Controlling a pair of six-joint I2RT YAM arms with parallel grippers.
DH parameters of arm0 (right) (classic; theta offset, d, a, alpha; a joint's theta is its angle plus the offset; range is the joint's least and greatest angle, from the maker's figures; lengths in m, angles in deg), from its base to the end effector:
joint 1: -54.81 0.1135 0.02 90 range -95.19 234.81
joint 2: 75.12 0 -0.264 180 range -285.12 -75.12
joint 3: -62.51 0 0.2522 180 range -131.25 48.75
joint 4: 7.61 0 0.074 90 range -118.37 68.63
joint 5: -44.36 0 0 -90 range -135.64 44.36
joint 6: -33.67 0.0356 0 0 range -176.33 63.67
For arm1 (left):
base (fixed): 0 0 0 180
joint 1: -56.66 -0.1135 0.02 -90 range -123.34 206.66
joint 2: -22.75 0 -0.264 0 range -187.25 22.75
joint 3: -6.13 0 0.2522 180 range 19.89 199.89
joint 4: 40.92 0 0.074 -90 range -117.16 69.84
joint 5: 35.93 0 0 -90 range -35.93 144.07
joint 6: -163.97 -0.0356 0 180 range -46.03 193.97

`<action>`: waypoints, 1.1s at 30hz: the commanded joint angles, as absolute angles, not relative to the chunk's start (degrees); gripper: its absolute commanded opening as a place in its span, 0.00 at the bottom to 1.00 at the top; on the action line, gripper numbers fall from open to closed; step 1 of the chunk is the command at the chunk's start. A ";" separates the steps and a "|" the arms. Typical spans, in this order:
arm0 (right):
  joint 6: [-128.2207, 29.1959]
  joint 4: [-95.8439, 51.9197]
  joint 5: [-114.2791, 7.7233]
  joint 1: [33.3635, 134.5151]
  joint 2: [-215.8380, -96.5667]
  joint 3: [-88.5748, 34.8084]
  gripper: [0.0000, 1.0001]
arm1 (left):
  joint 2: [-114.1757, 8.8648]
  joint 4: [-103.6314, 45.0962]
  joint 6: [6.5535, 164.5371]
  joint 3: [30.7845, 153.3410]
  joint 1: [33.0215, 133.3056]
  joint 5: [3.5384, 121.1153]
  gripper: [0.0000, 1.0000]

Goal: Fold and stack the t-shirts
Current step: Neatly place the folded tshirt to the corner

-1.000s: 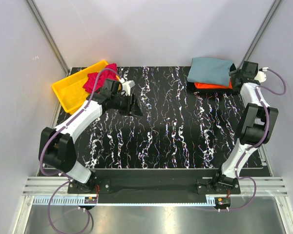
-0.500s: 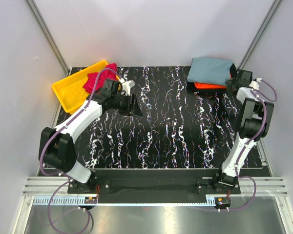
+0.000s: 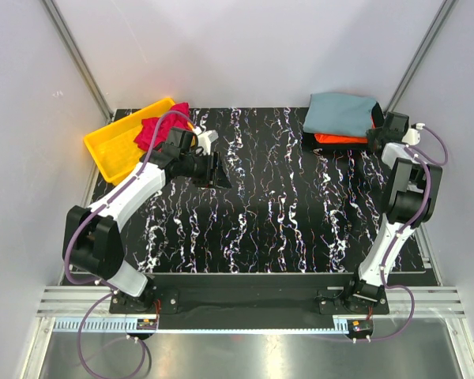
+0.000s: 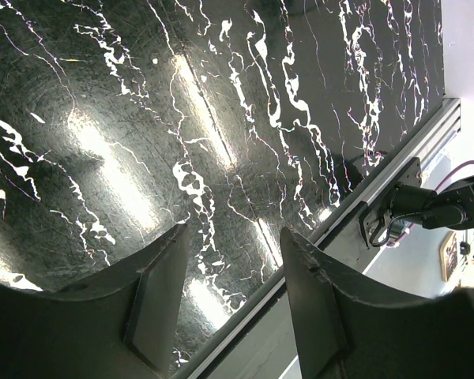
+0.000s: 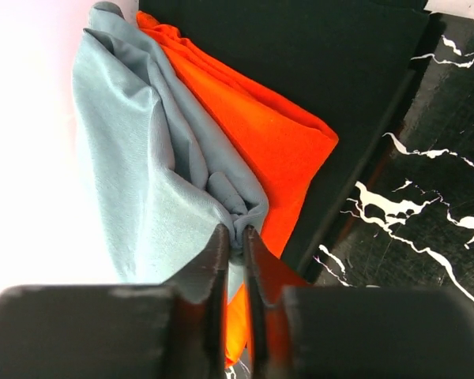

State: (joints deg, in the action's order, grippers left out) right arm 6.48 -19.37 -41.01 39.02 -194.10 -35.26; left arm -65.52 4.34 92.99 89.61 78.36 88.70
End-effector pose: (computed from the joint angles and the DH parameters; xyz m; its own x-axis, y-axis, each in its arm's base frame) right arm 0.4562 -0.1320 0.1936 0.0599 0.9044 -0.4224 0.6195 0.2981 0.7262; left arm 0.2988 -0.1407 0.2771 -0.8830 0.0628 -0.4651 0.3760 0.6876 -0.6211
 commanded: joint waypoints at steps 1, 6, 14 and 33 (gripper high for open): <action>4.85 -15.57 -39.49 39.08 -193.69 -34.92 0.10 | -65.67 2.28 93.13 89.94 78.46 90.54 0.55; 0.81 -16.26 -39.13 38.99 -190.88 -36.50 0.00 | -65.40 2.28 93.21 90.03 78.46 90.80 0.55; -4.29 -18.90 -40.98 36.10 -186.49 -38.00 0.00 | -64.97 2.19 93.30 89.85 78.55 90.98 0.55; -9.12 -25.31 -51.72 34.86 -190.88 -49.34 0.00 | -65.23 2.10 93.39 89.77 78.46 90.80 0.56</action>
